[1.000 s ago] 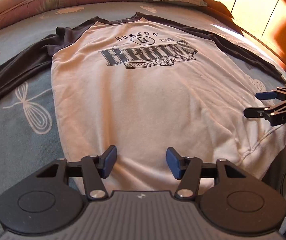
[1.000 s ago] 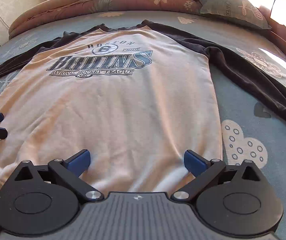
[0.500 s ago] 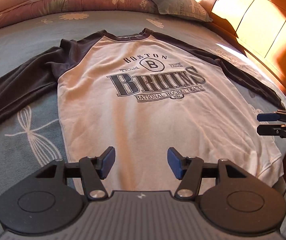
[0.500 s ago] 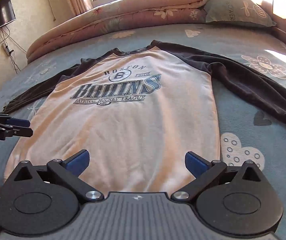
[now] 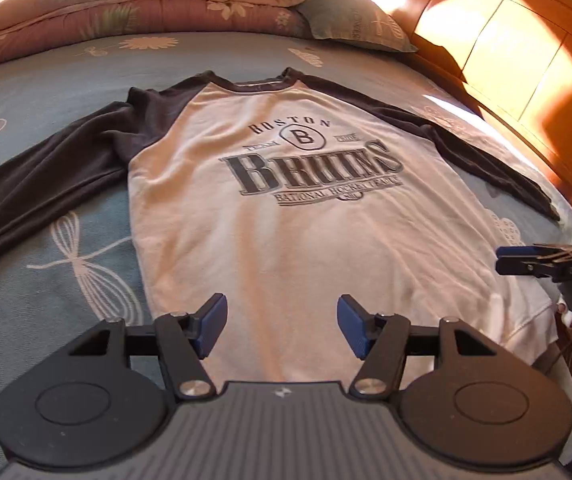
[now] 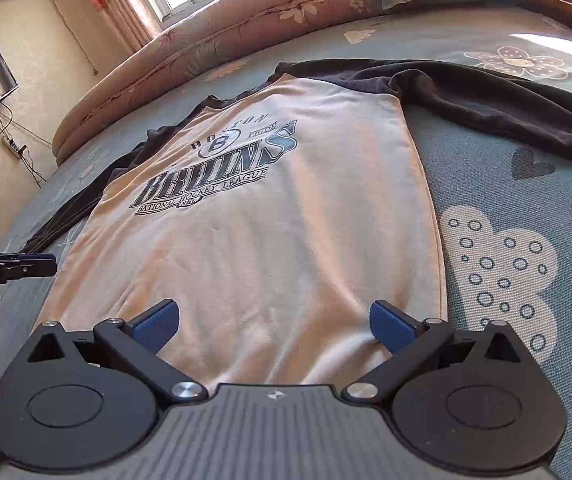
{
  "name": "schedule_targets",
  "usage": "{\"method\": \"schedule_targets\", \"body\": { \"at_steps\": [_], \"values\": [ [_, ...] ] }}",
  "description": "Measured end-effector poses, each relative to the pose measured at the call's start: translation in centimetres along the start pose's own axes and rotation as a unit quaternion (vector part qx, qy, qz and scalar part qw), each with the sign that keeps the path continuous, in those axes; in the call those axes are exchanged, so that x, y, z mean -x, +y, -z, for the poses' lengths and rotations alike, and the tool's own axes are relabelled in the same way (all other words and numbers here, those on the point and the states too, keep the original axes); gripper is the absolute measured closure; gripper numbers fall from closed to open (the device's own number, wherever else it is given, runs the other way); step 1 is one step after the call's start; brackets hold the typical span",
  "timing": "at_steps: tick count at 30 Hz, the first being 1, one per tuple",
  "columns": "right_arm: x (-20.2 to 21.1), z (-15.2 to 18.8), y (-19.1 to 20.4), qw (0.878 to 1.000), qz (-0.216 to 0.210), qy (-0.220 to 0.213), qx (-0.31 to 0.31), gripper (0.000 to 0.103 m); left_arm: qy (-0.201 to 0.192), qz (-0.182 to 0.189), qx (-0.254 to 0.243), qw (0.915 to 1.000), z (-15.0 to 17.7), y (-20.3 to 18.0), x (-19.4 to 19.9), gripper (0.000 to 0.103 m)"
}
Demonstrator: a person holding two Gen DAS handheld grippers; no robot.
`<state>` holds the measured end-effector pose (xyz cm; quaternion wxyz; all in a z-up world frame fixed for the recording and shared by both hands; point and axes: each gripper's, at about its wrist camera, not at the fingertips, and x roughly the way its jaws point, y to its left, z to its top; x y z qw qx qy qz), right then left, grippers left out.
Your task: Fold clothes
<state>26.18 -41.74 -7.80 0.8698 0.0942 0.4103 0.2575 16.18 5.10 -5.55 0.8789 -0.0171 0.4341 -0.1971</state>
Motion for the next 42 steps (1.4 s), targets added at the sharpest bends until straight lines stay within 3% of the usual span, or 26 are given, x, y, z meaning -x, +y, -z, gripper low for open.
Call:
{"method": "schedule_targets", "body": {
  "at_steps": [4, 8, 11, 15, 17, 19, 22, 26, 28, 32, 42],
  "values": [
    [-0.6, 0.2, 1.3, 0.999, 0.031, 0.007, 0.033, 0.000, 0.046, 0.031, -0.010, 0.9984, 3.4, -2.6, -0.2, 0.040],
    [-0.7, 0.6, 1.7, 0.997, 0.042, 0.009, 0.059, 0.000, 0.045, 0.030, 0.009, 0.9985, 6.6, -2.7, 1.4, 0.036],
    [-0.8, 0.7, 1.9, 0.997, 0.049, 0.006, 0.064, 0.000, 0.055, 0.007, 0.015, 0.9983, 7.1, -2.9, 2.2, 0.036],
    [-1.2, 1.0, 2.8, 0.993, 0.075, 0.012, 0.091, 0.000, 0.057, -0.011, 0.007, 0.9983, 7.1, -3.4, 2.2, 0.035],
    [-0.7, 1.3, 4.2, 0.986, 0.124, 0.033, 0.109, 0.000, 0.051, -0.014, 0.000, 0.9986, 6.8, -4.1, 2.5, 0.036],
    [0.8, 2.0, 5.5, 0.981, 0.142, 0.028, 0.131, 0.000, 0.040, -0.013, -0.008, 0.9991, 6.4, -4.9, 2.7, 0.036],
    [2.2, 3.6, 7.3, 0.979, 0.115, 0.015, 0.169, 0.000, 0.010, 0.007, -0.022, 0.9997, 5.5, -6.4, 2.6, 0.035],
    [1.1, 5.3, 7.8, 0.977, 0.123, 0.054, 0.165, 0.000, 0.025, 0.023, -0.010, 0.9994, 5.8, -7.3, 0.8, 0.035],
    [1.5, 5.4, 6.9, 0.983, 0.116, 0.049, 0.130, 0.000, 0.038, 0.012, 0.016, 0.9991, 6.8, -7.2, 0.3, 0.035],
    [1.9, 5.8, 6.6, 0.982, 0.123, 0.055, 0.133, 0.000, 0.035, -0.005, 0.040, 0.9986, 7.4, -7.5, 1.6, 0.030],
    [2.1, 6.2, 6.6, 0.983, 0.124, 0.044, 0.131, 0.000, -0.002, -0.016, 0.032, 0.9993, 2.2, -8.4, 2.0, 0.030]
  ]
}}
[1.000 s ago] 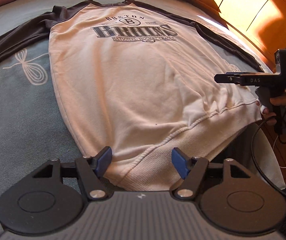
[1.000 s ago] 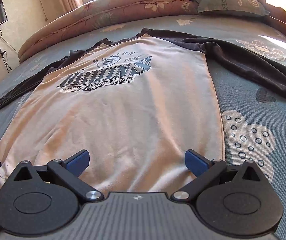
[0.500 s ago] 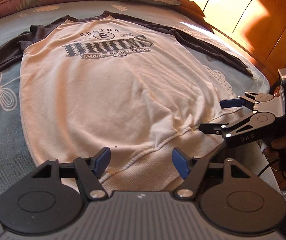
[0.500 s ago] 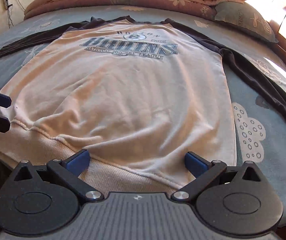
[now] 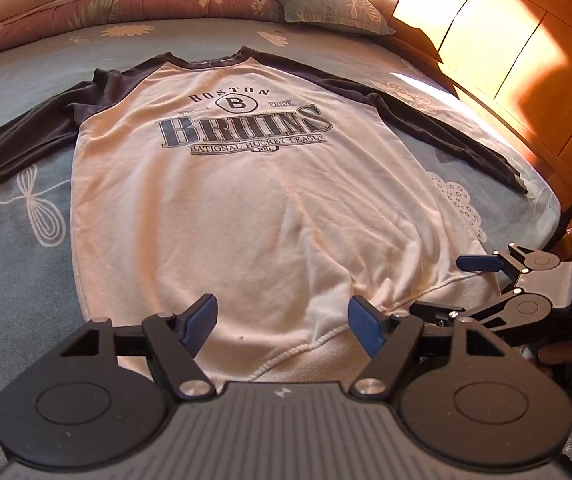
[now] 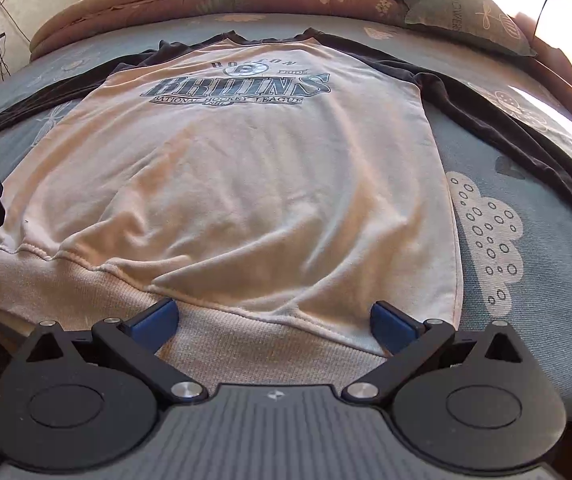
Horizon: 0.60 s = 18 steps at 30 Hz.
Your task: Fold clothes
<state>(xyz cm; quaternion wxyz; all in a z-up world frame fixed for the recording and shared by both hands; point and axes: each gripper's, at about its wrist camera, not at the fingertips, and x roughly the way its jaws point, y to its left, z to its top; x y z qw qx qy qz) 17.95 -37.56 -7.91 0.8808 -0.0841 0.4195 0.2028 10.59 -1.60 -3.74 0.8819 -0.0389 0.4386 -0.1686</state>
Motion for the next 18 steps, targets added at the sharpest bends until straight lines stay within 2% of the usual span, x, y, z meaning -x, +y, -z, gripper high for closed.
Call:
{"method": "schedule_targets", "body": {
  "at_steps": [4, 8, 13, 18],
  "values": [
    [0.0, 0.0, 0.0, 1.000, 0.000, 0.000, -0.001, 0.000, 0.021, 0.006, 0.024, 0.9995, -0.9, 0.5, -2.6, 0.030],
    [0.0, -0.2, 0.0, 1.000, 0.001, 0.004, -0.001, 0.000, 0.041, 0.010, 0.045, 0.9981, -0.2, 1.6, -4.6, 0.030],
    [-0.3, -0.6, 0.2, 1.000, 0.005, 0.011, -0.007, 0.000, 0.025, 0.036, 0.077, 0.9961, 0.6, 2.9, -4.6, 0.028],
    [-0.3, -0.3, 0.4, 1.000, 0.015, -0.004, -0.020, 0.000, 0.015, 0.046, 0.074, 0.9961, 0.9, 3.1, -4.5, 0.027]
  ]
}}
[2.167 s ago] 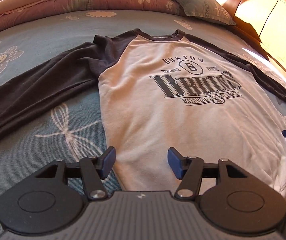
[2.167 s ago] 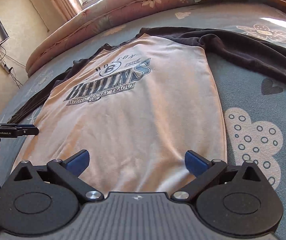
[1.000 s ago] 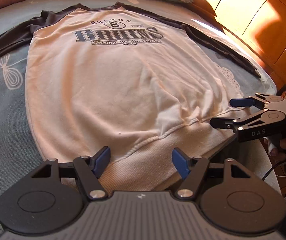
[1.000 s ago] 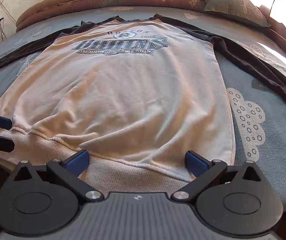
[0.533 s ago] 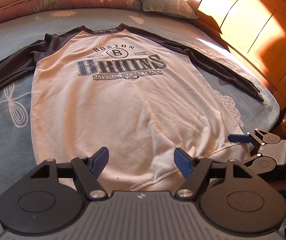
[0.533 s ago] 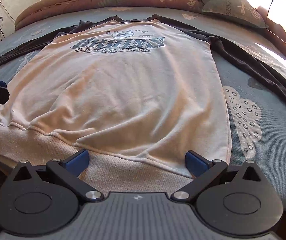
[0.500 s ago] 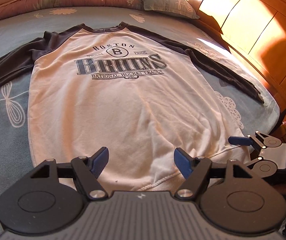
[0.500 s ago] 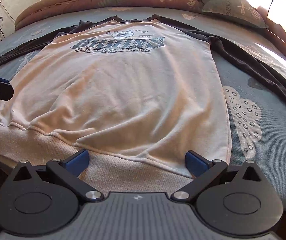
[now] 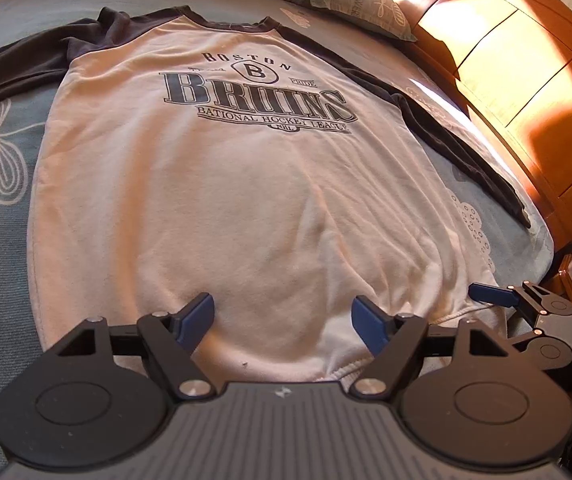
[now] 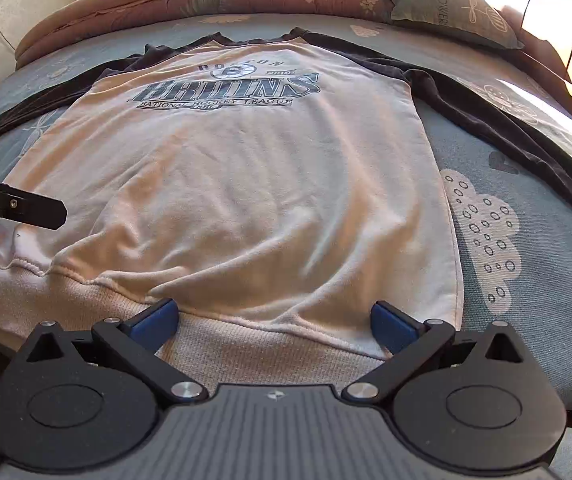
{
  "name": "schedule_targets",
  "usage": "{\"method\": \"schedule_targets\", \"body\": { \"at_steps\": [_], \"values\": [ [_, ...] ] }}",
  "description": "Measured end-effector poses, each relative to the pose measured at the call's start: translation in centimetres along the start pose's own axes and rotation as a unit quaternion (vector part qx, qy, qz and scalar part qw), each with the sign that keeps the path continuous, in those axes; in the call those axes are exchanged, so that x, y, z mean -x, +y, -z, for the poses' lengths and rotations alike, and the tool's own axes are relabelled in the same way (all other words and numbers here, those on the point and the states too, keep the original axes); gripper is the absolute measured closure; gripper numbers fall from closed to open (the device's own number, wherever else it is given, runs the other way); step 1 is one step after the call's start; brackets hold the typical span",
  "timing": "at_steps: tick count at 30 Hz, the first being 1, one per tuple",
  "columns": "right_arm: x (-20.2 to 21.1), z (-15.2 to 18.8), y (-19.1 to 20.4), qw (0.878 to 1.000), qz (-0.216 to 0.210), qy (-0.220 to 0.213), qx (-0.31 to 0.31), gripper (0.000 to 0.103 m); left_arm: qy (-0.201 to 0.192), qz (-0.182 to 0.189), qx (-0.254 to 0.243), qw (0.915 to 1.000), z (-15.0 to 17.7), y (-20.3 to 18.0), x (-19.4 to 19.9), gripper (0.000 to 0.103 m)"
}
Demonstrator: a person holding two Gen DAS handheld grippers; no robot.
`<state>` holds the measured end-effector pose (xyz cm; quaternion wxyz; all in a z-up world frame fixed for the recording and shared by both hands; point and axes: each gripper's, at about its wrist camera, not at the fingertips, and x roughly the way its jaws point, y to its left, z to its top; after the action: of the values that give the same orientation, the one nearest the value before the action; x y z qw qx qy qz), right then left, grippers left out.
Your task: Fold clothes
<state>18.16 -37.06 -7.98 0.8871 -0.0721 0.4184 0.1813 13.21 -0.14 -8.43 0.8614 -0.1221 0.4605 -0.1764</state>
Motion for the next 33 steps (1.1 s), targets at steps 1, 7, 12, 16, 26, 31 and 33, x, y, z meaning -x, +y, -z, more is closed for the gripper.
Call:
{"method": "schedule_targets", "body": {
  "at_steps": [1, 7, 12, 16, 26, 31, 33],
  "values": [
    [0.0, 0.1, 0.0, 1.000, -0.001, -0.002, 0.000, 0.000, -0.002, 0.004, 0.004, 1.0000, 0.1, 0.2, 0.1, 0.027],
    [0.0, -0.4, -0.4, 1.000, -0.013, 0.010, 0.009, 0.000, 0.009, 0.003, 0.036, 0.9993, -0.4, 0.4, 0.2, 0.026],
    [0.3, -1.6, -1.2, 0.998, -0.053, 0.030, 0.013, 0.000, 0.006, -0.037, 0.012, 0.9992, -3.3, -1.9, 0.6, 0.028],
    [1.0, -5.1, -2.2, 0.996, -0.090, -0.013, 0.024, 0.000, -0.026, -0.017, -0.007, 0.9995, -7.0, -4.2, 0.3, 0.026],
    [-4.0, -6.0, -5.1, 0.989, -0.148, 0.009, 0.006, 0.000, 0.000, -0.049, -0.002, 0.9988, -7.8, -5.6, -5.3, 0.026],
    [-3.2, -5.2, -7.5, 0.982, -0.187, 0.008, 0.031, 0.000, 0.000, -0.067, 0.010, 0.9977, -6.6, -3.7, -6.4, 0.019],
    [-3.3, -5.6, -8.3, 0.979, -0.202, 0.018, 0.036, 0.000, -0.002, -0.059, 0.017, 0.9981, -6.8, -3.6, -6.5, 0.014]
  ]
}}
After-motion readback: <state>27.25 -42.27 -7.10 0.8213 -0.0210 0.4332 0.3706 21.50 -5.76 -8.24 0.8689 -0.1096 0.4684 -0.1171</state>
